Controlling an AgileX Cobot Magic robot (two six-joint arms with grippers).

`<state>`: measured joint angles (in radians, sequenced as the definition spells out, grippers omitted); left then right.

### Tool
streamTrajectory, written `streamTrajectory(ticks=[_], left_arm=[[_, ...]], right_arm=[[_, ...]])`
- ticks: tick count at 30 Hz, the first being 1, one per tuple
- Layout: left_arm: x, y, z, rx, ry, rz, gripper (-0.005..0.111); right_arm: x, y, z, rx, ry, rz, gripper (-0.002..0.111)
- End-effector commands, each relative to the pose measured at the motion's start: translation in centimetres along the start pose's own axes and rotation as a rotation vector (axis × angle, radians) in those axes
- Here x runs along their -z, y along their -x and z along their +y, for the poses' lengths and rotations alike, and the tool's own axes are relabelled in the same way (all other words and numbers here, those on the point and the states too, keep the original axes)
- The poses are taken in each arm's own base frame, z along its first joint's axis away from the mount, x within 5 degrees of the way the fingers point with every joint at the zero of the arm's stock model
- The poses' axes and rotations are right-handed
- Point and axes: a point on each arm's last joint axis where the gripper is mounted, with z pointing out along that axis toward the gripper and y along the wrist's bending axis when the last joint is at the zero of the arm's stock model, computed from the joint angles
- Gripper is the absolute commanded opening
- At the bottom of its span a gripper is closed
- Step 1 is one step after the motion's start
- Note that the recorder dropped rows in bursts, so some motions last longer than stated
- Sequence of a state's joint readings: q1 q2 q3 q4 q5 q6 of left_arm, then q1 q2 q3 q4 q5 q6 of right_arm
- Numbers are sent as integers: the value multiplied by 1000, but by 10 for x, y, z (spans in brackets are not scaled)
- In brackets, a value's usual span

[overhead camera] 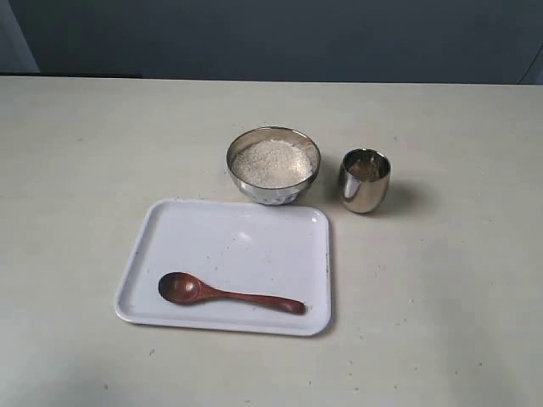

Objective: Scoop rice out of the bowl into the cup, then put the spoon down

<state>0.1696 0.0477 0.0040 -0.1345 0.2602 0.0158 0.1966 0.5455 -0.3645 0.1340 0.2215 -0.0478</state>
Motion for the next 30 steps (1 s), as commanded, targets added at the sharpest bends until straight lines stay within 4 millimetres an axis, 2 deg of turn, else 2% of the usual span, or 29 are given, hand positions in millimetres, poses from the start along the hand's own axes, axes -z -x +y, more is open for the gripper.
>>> streamTrajectory(ticks=[1, 3, 7, 9, 16, 30], left_arm=[[0, 2, 0, 7, -6, -11, 1], [0, 2, 0, 7, -6, -11, 1], [0, 2, 0, 7, -6, -11, 1], [0, 2, 0, 7, -6, -11, 1], [0, 2, 0, 7, -6, -11, 1], [0, 2, 0, 7, -6, -11, 1]], right_arm=[[17, -41, -21, -51, -192, -96, -1], [24, -67, -26, -67, -261, -127, -1], [29, -87, -25, -64, -269, -179, -1], [37, -87, -23, -32, -270, -266, -1], [35, -101, -23, -10, -275, -115, -1], [35, -101, -24, -8, -278, -111, -1]])
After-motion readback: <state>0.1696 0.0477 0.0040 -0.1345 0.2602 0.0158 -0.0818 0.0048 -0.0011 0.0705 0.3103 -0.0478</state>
